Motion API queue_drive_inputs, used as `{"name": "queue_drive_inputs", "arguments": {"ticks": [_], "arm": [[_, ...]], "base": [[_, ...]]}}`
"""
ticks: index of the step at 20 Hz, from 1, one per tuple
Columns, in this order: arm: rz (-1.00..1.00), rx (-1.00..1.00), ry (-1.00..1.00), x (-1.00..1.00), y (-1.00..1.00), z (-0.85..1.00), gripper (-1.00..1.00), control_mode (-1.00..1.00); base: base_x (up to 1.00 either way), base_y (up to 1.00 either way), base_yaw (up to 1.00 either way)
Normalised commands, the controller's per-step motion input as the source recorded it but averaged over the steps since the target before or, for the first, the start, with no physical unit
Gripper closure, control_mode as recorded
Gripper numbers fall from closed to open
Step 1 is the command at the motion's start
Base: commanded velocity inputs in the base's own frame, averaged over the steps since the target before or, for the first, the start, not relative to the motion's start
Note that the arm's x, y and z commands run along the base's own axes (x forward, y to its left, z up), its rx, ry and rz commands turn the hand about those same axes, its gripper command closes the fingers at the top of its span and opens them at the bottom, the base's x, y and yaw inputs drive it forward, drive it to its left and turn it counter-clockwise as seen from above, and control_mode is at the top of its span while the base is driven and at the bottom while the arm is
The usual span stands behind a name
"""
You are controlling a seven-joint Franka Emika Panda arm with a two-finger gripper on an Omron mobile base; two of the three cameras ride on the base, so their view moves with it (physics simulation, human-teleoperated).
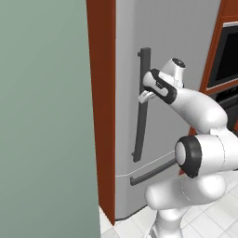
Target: Retrieve the butter from the fridge and place it on a plate on the dining table. Then retrieve the butter knife by the fridge and place it near the plate.
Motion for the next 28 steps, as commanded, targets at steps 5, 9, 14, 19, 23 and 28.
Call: {"name": "queue_drive_inputs", "arguments": {"ticks": [5,9,14,19,23,28], "arm": [[0.00,0.00,-0.07,0.08,0.21,-0.13,-1.00,-1.00],[0.00,0.00,-0.14,-0.01,0.25,-0.16,-1.00,-1.00],[0.00,0.01,-0.12,0.00,0.17,-0.04,-1.00,-1.00],[0.00,0.07,0.02,0.17,0.15,0.00,-1.00,-1.00],[0.00,0.03,0.03,0.13,0.31,-0.05,-1.00,-1.00],[0.00,0.00,0.00,0.12,0.35,-0.12,-1.00,-1.00]], "base": [[0.00,0.00,0.00],[0.00,0.00,0.00],[0.00,0.00,0.00],[0.00,0.00,0.00],[0.00,0.00,0.00],[0.00,0.00,0.00]]}}
